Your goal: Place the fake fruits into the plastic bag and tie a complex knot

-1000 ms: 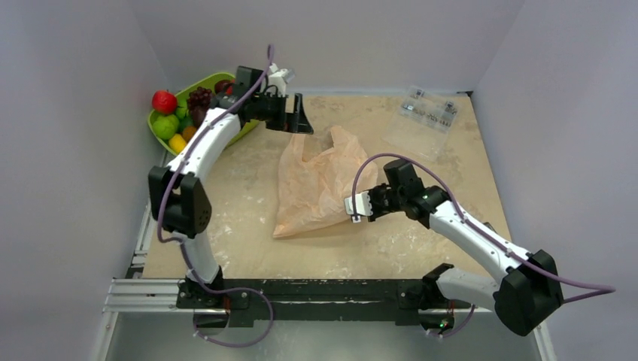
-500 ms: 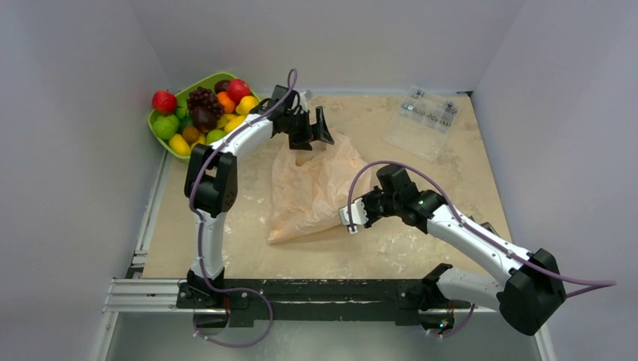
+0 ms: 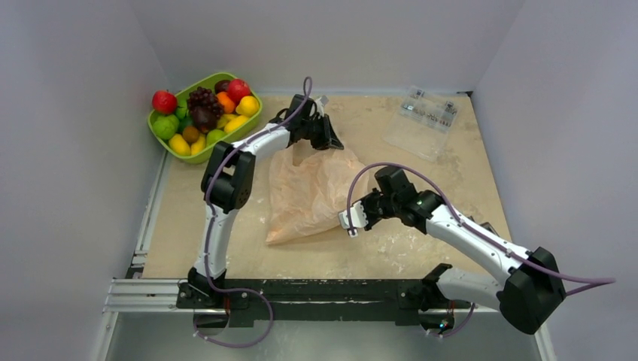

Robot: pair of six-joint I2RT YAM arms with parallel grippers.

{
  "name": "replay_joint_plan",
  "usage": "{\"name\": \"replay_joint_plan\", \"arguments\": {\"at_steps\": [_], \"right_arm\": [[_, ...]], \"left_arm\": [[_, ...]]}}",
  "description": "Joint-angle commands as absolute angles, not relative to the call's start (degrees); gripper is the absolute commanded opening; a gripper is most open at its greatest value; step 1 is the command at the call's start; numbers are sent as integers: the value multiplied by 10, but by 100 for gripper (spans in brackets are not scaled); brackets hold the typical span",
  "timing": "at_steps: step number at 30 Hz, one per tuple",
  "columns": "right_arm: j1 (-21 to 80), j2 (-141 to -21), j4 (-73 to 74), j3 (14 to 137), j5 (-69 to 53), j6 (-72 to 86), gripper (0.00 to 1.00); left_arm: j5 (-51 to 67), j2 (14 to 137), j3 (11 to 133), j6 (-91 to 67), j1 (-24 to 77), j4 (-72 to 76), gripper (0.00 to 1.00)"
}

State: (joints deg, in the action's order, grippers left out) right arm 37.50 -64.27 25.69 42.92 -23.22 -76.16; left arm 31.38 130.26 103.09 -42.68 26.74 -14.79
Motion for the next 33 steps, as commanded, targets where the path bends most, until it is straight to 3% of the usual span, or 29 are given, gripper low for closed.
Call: {"name": "replay_joint_plan", "arguments": {"at_steps": [1, 7, 12, 18, 21, 23, 25, 26, 29, 30, 33], "right_arm": [[376, -609, 304, 430, -229, -776, 0], [376, -522, 418, 380, -241, -794, 0], [376, -503, 450, 358, -240, -790, 0], [376, -529, 453, 391, -246, -722, 0], [370, -566, 428, 460, -235, -580, 23], [336, -601, 422, 522, -253, -491, 64], [269, -637, 412, 582, -307, -394, 86], [230, -655, 406, 603, -329, -350, 91], [149, -723, 402, 649, -372, -231, 99], [135, -740, 398, 656, -375, -187, 99], [118, -772, 368, 659, -383, -58, 99]], "left_arm": [[363, 1284, 1031, -459, 243, -26, 0], [300, 1277, 1113, -371, 170, -89, 0], [311, 1279, 1191, -299, 148, -135, 0], [365, 1254, 1189, -249, 164, -171, 0], [394, 1217, 1143, -228, 193, -193, 9], [395, 1184, 1094, -221, 214, -196, 10], [367, 1148, 1042, -227, 240, -198, 8], [346, 1130, 1009, -238, 247, -199, 13], [306, 1087, 960, -285, 244, -183, 67], [300, 1074, 955, -289, 234, -181, 80], [278, 1027, 952, -257, 194, -192, 96]]}}
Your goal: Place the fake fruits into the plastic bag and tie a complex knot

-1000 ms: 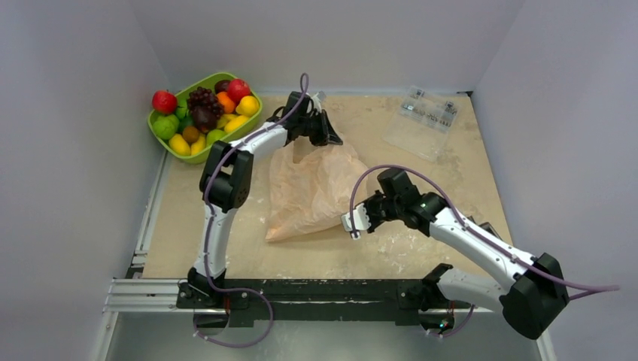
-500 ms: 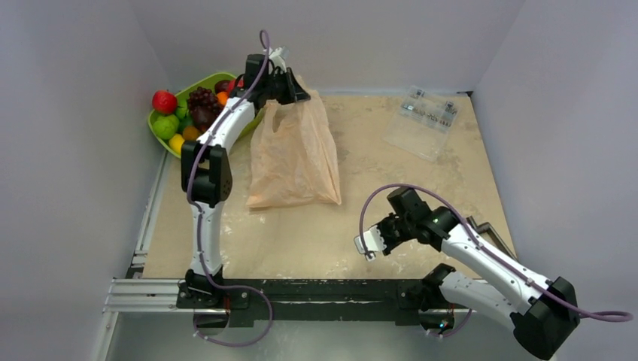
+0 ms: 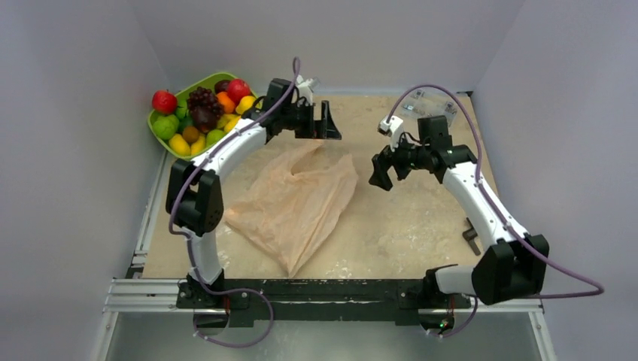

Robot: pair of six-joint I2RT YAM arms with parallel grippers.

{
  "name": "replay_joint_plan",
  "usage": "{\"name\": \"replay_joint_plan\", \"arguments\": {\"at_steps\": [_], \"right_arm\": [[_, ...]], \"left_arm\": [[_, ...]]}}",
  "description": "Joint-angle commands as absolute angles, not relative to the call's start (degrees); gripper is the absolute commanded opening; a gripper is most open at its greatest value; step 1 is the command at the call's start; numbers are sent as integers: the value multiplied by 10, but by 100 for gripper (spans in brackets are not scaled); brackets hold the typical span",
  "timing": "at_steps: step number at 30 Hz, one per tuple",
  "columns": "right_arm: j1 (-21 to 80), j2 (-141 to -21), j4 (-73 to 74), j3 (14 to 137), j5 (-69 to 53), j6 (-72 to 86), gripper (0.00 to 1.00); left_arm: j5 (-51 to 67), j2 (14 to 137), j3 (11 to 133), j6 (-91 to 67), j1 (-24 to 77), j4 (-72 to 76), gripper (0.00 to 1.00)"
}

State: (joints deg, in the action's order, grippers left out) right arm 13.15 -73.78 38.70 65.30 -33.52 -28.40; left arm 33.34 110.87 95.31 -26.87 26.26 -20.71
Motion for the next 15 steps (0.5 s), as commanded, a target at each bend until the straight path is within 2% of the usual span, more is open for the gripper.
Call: {"name": "replay_joint_plan", "arguments": {"at_steps": [1, 3, 6, 9, 15], "right_arm": [[117, -777, 348, 655, -384, -21, 99], [118, -780, 311, 636, -381, 58, 99], [127, -791, 245, 588, -409, 171, 99], [153, -823, 256, 571, -404, 180, 99], [218, -863, 252, 540, -348, 205, 99]], "left_arm": [[269, 1011, 946, -241, 177, -203, 99], [255, 995, 941, -179, 146, -238, 100], [257, 1013, 961, -27, 121, -367, 100], [294, 1028, 948, 82, 112, -433, 99], [352, 1081, 937, 127, 118, -464, 99]]}}
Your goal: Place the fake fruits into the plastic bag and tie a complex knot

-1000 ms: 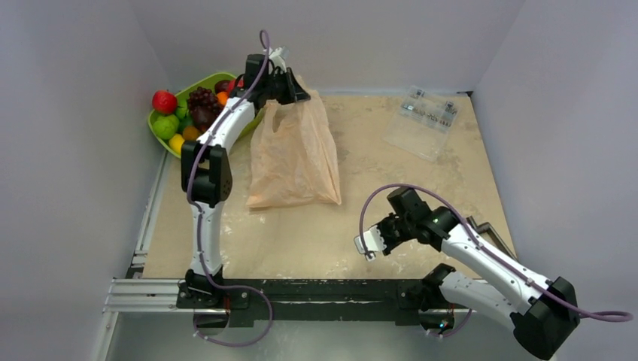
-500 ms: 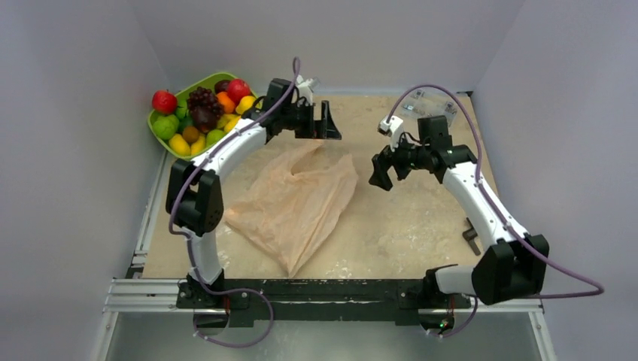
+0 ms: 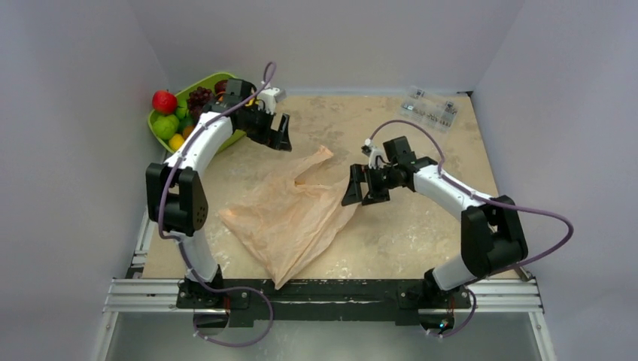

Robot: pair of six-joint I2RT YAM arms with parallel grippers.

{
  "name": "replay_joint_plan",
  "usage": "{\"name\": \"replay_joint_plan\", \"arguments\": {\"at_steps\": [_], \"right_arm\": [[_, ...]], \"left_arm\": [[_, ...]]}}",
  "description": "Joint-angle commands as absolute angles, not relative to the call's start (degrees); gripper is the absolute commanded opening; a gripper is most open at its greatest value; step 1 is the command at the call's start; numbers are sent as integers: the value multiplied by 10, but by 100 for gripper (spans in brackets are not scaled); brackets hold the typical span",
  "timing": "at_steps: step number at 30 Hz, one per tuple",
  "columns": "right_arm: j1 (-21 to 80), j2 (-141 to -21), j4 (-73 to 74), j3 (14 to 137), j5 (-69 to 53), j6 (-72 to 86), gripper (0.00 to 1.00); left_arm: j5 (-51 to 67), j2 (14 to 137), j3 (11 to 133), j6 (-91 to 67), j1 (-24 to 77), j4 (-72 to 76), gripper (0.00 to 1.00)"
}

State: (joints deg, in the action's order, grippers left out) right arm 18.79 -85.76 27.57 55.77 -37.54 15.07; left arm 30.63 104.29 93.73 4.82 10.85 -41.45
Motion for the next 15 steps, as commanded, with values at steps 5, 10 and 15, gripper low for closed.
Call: {"name": "replay_joint_plan", "arguments": {"at_steps": [5, 10, 15], "right_arm": [[234, -903, 230, 541, -326, 224, 99], [235, -982, 191, 561, -335, 238, 99], [221, -1024, 190, 579, -330, 215, 51]], "left_arm": [[310, 1135, 943, 141, 139, -471, 99], [270, 1159, 925, 157, 170, -481, 90], [273, 1175, 957, 143, 180, -526, 49]]}}
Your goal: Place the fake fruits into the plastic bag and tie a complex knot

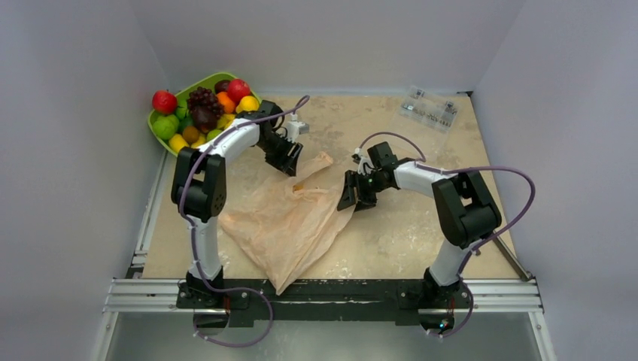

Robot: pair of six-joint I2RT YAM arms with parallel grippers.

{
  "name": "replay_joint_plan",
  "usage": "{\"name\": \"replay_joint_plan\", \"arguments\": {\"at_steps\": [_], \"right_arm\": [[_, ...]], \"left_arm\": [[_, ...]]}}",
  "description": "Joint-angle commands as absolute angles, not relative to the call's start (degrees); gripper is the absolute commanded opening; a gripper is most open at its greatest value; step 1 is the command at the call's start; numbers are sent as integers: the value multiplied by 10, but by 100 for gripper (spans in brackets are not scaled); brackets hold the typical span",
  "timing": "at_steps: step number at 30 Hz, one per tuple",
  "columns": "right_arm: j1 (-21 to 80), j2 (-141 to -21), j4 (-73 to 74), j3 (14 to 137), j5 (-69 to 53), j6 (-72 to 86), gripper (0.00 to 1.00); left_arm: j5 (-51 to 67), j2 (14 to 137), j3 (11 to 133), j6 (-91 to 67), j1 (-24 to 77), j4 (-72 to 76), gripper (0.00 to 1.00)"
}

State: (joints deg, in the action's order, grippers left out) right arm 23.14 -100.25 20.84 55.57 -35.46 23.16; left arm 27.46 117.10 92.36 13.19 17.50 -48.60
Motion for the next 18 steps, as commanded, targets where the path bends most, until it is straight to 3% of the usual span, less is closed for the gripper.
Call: {"name": "replay_joint_plan", "arguments": {"at_steps": [1, 3, 4, 5, 15, 18], "right_arm": [[211, -1026, 201, 585, -327, 202, 34], [184, -1025, 240, 599, -322, 164, 6], [169, -1024, 267, 609, -315, 141, 0], [148, -1023, 296, 619, -303, 106, 0], [36, -1043, 394, 738, -184, -77, 0], [36, -1078, 361, 804, -191, -92, 0]], "left_arm": [[272, 1182, 966, 142, 179, -545, 37], [260, 1181, 958, 130, 169, -553, 18], [252, 1174, 948, 120, 159, -543, 9], [245, 1163, 936, 102, 145, -528, 0], [146, 1064, 863, -12, 31, -400, 0], [198, 1068, 874, -53, 33, -390, 0]]}}
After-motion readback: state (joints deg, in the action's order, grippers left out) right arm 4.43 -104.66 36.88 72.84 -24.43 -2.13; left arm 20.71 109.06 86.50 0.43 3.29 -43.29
